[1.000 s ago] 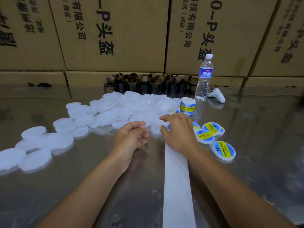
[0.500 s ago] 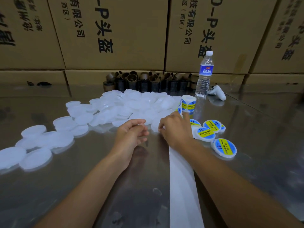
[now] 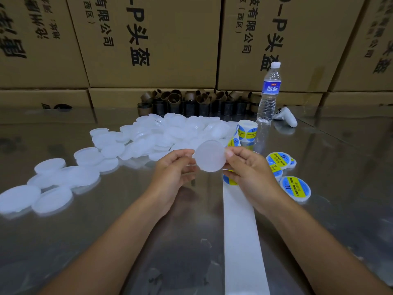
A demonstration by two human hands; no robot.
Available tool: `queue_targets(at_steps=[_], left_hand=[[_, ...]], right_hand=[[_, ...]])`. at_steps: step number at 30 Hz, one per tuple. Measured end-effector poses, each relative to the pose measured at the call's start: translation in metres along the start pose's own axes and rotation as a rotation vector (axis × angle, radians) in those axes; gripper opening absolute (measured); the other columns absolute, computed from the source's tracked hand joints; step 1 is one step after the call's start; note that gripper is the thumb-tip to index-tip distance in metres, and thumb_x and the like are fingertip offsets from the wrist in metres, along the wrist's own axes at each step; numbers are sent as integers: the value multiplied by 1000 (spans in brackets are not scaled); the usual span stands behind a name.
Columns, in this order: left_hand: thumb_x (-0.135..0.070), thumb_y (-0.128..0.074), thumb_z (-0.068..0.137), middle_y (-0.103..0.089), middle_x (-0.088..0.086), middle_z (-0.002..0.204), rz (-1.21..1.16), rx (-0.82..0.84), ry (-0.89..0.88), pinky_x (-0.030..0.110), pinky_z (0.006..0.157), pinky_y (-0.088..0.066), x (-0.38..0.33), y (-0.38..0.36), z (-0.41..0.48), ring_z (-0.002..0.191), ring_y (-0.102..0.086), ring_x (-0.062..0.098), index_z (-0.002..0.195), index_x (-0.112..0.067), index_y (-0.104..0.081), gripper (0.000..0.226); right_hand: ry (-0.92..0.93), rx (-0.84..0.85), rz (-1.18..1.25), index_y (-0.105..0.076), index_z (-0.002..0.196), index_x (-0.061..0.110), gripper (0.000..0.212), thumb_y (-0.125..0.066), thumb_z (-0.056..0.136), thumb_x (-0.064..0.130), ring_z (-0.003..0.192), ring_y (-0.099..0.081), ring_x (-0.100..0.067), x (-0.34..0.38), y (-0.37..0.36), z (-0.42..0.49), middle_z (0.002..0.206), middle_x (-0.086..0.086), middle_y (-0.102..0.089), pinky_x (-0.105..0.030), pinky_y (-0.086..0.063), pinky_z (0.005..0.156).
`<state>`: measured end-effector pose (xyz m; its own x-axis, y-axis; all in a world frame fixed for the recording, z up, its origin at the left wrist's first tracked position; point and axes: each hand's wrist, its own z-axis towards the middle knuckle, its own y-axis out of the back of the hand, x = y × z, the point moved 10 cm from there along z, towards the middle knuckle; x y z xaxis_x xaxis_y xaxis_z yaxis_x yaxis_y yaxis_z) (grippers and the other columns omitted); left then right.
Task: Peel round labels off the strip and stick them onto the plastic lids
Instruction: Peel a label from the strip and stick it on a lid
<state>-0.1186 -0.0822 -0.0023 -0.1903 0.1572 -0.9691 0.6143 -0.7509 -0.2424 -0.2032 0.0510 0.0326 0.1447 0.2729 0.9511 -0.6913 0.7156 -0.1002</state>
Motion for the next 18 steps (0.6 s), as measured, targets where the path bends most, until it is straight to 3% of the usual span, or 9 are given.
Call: queue_targets(at_steps=[5,9,13,18], left_hand=[[-19,-49,97,-65,8,87,-92,91,0,26,67,-55,-2,-10,-3,74,-63,18,101,-4,-65,21],[-40,-56,82,-67,5,83,-76,149,-29,26,67,-55,-5,-17,-5,74,-65,15,95,-5,-66,38],[-36,-63,74,-69,1,82,-26,181,-67,26,72,-51,-7,-19,-8,72,-65,13,88,-11,-65,29],[-34,-68,69,-67,6,83,34,207,-100,24,63,-46,-8,-22,-11,74,-58,17,84,-11,-60,29]], right_hand=[[-82,28,107,-62,90,12,15,-48,96,12,69,-69,-8,-6,-4,1,73,4,-73,-14,-51,65],[-129,40,161,-61,94,10,14,-48,97,13,75,-71,-13,-13,-4,1,79,2,-74,-16,-53,68],[-151,32,157,-60,97,9,13,-48,97,14,78,-71,-17,-15,-3,2,85,-1,-73,-19,-55,74],[-169,84,84,-62,95,9,11,-52,95,13,76,-71,-15,-17,-10,-1,84,-5,-72,-21,-55,76]])
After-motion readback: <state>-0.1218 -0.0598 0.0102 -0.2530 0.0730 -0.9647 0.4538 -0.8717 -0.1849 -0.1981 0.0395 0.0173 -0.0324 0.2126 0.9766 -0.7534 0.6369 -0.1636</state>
